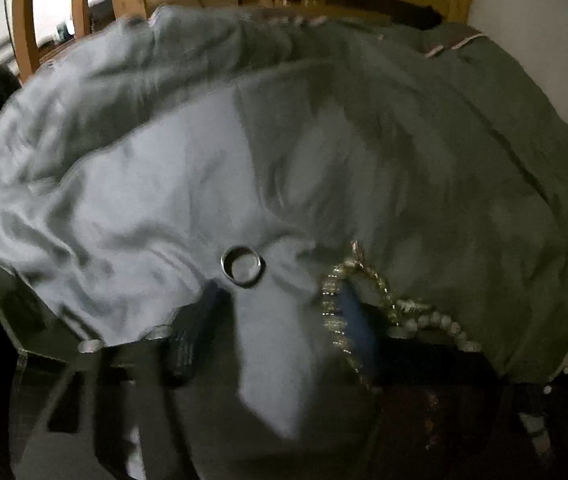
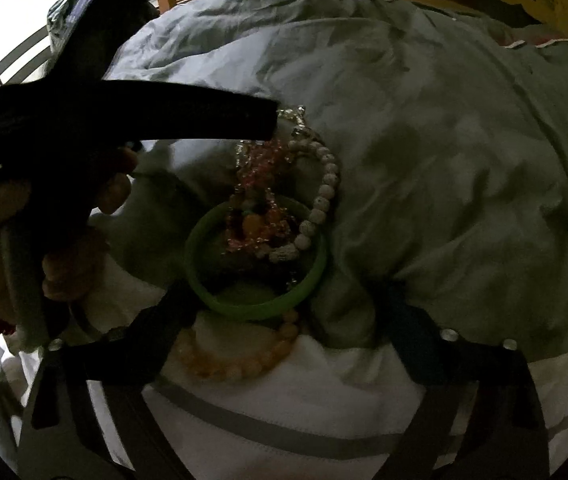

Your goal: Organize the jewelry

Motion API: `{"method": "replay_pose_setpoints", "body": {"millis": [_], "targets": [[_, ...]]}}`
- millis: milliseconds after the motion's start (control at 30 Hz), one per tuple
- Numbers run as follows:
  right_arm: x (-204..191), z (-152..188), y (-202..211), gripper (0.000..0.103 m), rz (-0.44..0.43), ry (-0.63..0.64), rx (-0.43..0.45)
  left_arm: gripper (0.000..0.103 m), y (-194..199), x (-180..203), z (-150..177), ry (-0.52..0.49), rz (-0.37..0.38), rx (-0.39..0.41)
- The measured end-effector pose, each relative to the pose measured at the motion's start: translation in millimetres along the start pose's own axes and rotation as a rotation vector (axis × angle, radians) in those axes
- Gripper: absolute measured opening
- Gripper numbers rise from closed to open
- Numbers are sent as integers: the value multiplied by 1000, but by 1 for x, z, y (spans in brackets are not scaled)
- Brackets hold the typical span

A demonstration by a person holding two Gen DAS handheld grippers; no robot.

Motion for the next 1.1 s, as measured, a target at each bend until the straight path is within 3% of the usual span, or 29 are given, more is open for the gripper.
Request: {"method": "replay_pose_setpoints", "body": {"millis": [100,167,233,267,333,533,900,933,1100], "targets": [[2,0,1,75,-7,-10,1,46,0,-5,0,28,15,-3],[4,-1,3,66,-8,-19,6,29,3,-7,-1,46,26,-5],[6,0,8,51,-12,-35,20,23,6,-9,-2,68,41,-7],[4,-4,10,48,-82,-36,37,20,7,-10,-2,73,43,-6],[10,-6,13,38,-104,-66,50,17,10,-9,-1,72,45,-2],[21,-19,27,21,-194,-156,119,12,15,-6,-5,71,65,19],[33,-24,36,13,-394,-303,137,9,29,-10,-8,89,96,36],[33,-25,38,12,-398,-305,146,3,31,-10,-10,89,96,44],[33,-21,26,13,-330,-307,88,3,41,-6,-16,83,106,65]]}}
Point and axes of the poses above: each gripper's, at about its wrist camera, not at the fingertips, and y roughly against the way its jaws point, x to its right, z to its underside, the point moved 8 cm from there along -y, roughly the way its jaws point, and after that the axes turned 6 degrees about z, right-handed, at the moved point
